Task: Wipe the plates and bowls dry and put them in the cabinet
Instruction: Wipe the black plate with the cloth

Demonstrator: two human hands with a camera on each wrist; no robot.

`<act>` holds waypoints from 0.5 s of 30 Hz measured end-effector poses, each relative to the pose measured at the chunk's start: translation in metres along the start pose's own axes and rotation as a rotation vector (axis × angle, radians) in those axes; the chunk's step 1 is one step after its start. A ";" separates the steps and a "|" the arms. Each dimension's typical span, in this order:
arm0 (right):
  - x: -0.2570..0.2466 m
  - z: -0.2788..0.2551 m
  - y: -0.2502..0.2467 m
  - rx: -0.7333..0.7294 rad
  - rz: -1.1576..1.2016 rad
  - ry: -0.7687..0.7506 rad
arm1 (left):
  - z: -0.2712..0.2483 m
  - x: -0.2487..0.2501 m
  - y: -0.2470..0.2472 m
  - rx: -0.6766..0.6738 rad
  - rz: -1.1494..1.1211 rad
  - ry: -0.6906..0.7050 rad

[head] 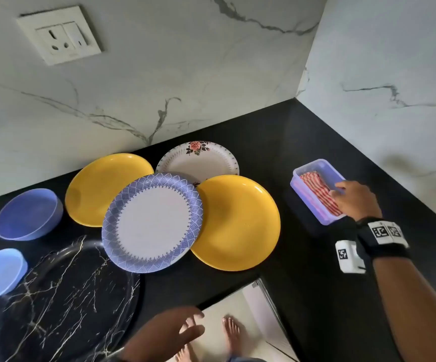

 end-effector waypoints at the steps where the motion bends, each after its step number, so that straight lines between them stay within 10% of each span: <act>1: 0.001 0.003 0.002 -0.066 -0.028 0.005 | -0.001 0.005 -0.003 -0.018 0.006 0.010; 15: 0.002 0.012 0.019 -0.189 -0.191 -0.072 | -0.009 0.022 -0.016 0.156 -0.242 -0.076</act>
Point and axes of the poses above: each hand's wrist, its own z-axis towards the middle knuckle, its own y-axis out of the palm, x = y × z, the point moved 2 cm from there along z, towards the middle knuckle, and after that the axes turned 6 degrees about -y, right-handed, at the moved point
